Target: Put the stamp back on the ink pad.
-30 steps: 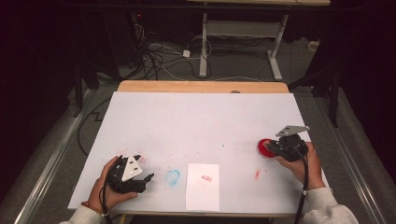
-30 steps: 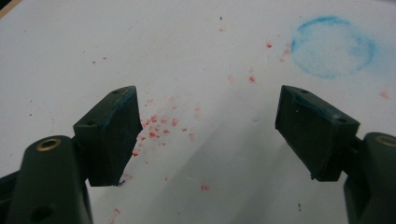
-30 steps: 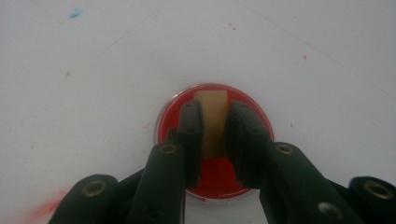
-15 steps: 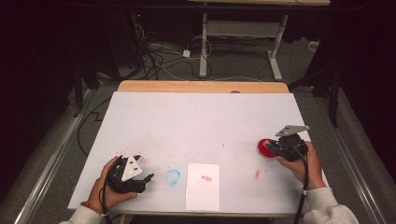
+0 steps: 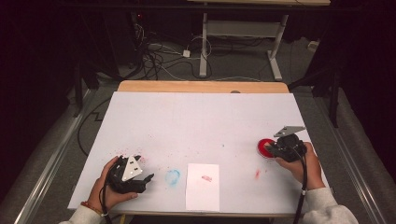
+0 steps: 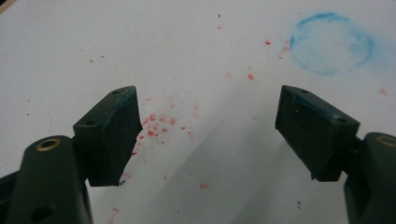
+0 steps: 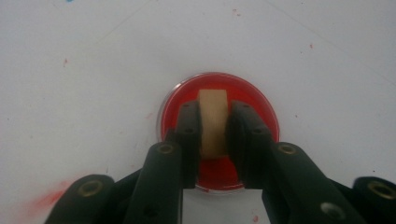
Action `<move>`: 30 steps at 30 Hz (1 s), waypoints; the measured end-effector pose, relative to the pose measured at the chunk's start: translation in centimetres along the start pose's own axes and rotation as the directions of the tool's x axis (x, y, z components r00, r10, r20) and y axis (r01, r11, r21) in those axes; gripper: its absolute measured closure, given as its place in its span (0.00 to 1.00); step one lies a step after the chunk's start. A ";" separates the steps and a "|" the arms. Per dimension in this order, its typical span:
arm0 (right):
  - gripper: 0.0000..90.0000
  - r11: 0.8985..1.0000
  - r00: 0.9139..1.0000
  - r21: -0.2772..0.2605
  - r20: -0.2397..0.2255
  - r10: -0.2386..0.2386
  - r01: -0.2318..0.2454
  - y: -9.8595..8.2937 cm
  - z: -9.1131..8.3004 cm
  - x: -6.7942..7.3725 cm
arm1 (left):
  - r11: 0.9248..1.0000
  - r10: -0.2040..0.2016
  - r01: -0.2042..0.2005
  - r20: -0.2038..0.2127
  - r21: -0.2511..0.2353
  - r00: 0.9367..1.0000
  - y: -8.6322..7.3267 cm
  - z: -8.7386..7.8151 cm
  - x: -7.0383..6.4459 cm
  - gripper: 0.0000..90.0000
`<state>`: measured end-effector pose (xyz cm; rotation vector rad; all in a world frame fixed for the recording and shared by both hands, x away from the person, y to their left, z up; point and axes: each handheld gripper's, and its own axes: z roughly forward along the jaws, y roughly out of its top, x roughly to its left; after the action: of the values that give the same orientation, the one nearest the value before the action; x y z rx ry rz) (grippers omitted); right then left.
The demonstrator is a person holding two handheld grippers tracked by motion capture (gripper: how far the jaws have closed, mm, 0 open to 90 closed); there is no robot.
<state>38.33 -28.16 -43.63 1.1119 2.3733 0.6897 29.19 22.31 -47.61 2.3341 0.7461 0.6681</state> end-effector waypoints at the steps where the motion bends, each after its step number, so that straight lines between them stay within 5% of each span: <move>1: 0.81 1.000 1.000 -0.001 0.001 0.000 0.000 0.0 0.0 0.0 | 1.000 -0.001 0.001 -0.001 0.001 1.000 0.0 0.0 0.0 0.24; 13: 0.68 0.992 1.000 -0.125 0.029 -0.005 0.008 0.7 -1.5 0.5 | 1.000 0.000 0.000 -0.004 -0.002 1.000 0.0 -0.1 0.0 0.24; 22: 0.49 0.959 0.999 -0.283 0.046 -0.004 0.016 1.3 -2.9 1.3 | 1.000 -0.001 0.001 -0.004 -0.003 1.000 0.0 -0.1 0.0 0.24; 30: 0.30 0.941 0.994 -0.337 0.109 0.033 0.006 1.8 -3.1 2.3 | 1.000 0.000 0.000 -0.004 -0.003 1.000 0.0 -0.1 0.1 0.24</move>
<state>36.29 -26.16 -40.48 0.9895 2.0548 0.9691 29.16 22.41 -47.52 2.3311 0.7466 0.6731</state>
